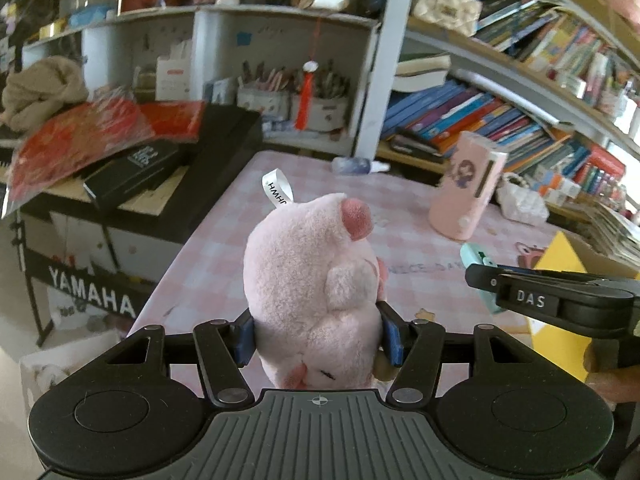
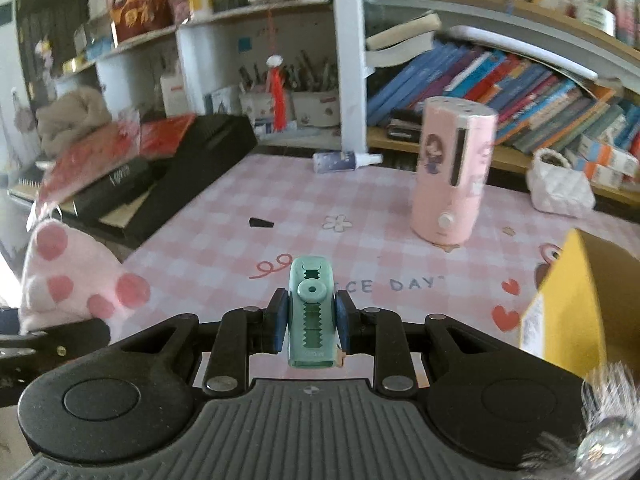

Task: Organize objects
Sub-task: 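Lift and carry the plush pig and mint-green item toward the yellow box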

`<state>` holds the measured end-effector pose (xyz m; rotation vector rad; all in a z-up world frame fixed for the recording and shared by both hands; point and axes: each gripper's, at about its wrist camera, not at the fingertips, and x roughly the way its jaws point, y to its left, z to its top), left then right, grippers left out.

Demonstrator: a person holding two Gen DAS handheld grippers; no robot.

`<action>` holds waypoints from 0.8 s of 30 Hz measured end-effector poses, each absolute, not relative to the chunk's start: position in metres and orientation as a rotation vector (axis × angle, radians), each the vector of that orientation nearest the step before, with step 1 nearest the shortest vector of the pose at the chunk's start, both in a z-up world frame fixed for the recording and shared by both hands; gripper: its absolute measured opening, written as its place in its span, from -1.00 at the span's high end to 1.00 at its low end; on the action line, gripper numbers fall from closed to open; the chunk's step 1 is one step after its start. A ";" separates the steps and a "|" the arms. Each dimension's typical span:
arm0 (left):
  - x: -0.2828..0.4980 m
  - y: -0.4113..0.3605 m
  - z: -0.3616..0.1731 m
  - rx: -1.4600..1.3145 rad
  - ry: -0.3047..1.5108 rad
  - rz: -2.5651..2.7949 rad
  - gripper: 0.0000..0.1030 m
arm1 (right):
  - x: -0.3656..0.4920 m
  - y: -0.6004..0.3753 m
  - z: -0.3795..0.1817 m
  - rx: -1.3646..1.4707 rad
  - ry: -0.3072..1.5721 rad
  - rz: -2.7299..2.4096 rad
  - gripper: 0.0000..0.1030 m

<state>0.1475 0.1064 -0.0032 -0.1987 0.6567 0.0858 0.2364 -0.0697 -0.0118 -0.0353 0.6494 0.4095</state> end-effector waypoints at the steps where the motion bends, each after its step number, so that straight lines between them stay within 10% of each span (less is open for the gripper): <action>1: 0.143 0.105 -0.003 -0.196 0.652 0.077 -0.13 | 0.230 -0.073 -0.010 -0.027 0.648 0.403 0.55; 24: 0.047 0.104 0.001 -0.125 0.623 -0.015 -0.13 | 0.104 -0.070 -0.007 -0.059 0.629 0.326 0.55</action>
